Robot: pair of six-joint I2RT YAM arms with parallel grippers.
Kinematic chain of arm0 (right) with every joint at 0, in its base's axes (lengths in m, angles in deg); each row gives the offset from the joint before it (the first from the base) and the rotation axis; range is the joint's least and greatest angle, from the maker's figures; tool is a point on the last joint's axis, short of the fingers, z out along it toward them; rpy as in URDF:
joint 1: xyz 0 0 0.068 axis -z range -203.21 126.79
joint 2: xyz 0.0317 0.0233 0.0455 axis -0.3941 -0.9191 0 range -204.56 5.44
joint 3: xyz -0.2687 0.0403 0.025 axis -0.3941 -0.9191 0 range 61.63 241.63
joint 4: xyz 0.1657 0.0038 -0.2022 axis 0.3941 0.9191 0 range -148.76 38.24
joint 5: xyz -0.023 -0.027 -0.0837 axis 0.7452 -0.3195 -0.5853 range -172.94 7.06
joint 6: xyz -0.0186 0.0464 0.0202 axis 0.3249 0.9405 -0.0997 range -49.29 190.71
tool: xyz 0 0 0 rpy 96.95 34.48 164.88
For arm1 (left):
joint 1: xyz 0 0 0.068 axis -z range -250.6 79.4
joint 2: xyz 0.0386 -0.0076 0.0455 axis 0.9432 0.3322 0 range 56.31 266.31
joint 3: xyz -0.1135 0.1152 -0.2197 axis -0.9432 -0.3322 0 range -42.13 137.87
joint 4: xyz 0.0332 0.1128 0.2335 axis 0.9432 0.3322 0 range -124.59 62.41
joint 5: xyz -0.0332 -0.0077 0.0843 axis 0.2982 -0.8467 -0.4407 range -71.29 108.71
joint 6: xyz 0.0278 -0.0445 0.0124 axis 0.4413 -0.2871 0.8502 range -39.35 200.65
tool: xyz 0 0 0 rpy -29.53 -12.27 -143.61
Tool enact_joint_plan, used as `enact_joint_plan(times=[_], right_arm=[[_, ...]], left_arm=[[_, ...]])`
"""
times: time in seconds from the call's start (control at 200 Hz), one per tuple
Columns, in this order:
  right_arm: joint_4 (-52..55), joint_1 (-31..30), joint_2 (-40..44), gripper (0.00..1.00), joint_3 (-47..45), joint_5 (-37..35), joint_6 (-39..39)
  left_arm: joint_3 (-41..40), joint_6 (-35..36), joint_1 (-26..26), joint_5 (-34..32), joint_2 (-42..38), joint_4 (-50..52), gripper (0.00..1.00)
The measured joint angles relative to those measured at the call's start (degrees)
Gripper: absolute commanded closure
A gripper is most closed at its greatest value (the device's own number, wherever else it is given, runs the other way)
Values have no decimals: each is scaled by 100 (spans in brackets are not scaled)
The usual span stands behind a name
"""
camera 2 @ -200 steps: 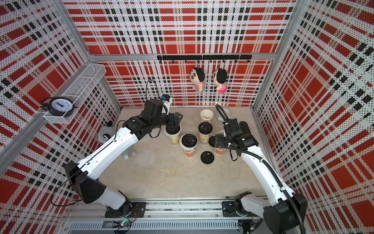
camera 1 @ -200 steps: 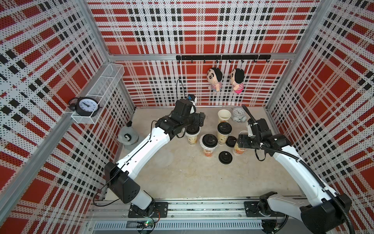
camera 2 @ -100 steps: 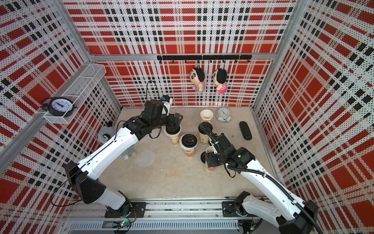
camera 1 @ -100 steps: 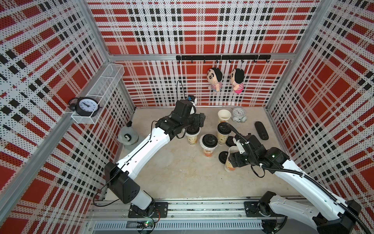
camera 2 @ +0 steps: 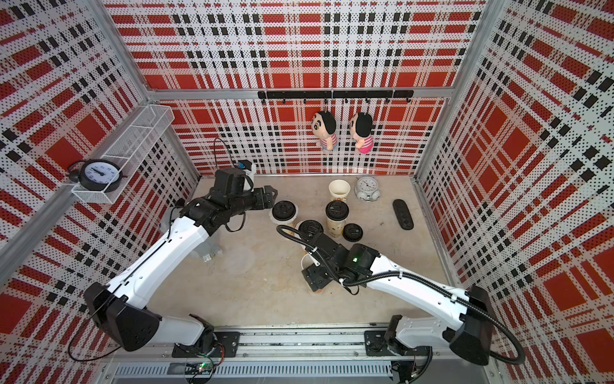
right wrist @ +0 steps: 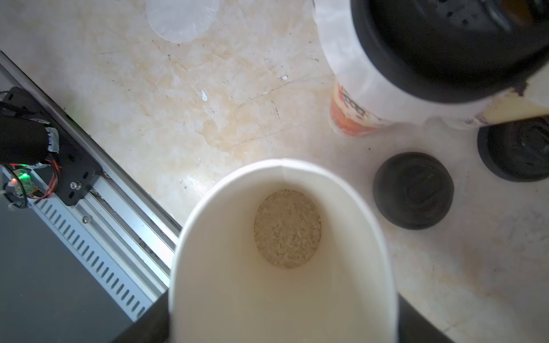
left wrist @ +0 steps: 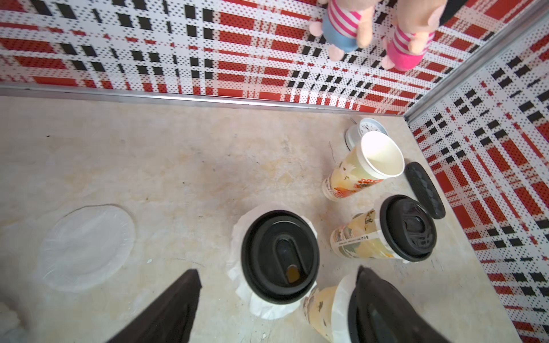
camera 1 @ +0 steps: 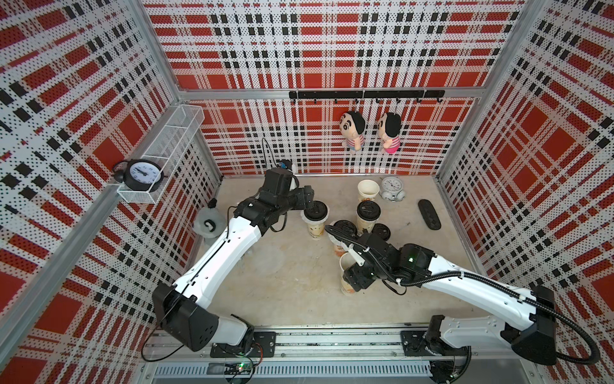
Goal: Put the leak-proof paper on the milk tea cups
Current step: Place the cup at the center of the board.
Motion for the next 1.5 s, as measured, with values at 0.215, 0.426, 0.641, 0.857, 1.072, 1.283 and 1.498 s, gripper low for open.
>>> enact_joint_plan(times=[0.215, 0.426, 0.641, 0.857, 1.072, 1.283, 1.498], right_arm=[[-549, -321, -654, 21, 573, -232, 181], [-953, -450, -1502, 21, 1036, -656, 535], [-1001, -470, -2223, 20, 1482, -1174, 782], [-1012, -472, -2535, 18, 1582, -1403, 850], [-1043, -472, -2599, 8, 1582, -1493, 1058], [-1040, -472, -2599, 0, 1587, -1591, 1154], [-999, -472, -2583, 0, 1637, -1611, 1217]], left_arm=[[-452, -50, -446, 4, -361, 114, 14], [-767, -44, -737, 44, -612, 188, 14], [-940, 4, -883, 111, -763, 203, 14], [-1082, 87, -988, 129, -822, 221, 14], [-1196, 116, -1012, 127, -822, 223, 14], [-1207, 116, -1016, 107, -807, 225, 14], [-1362, 116, -1023, 70, -584, 221, 14]])
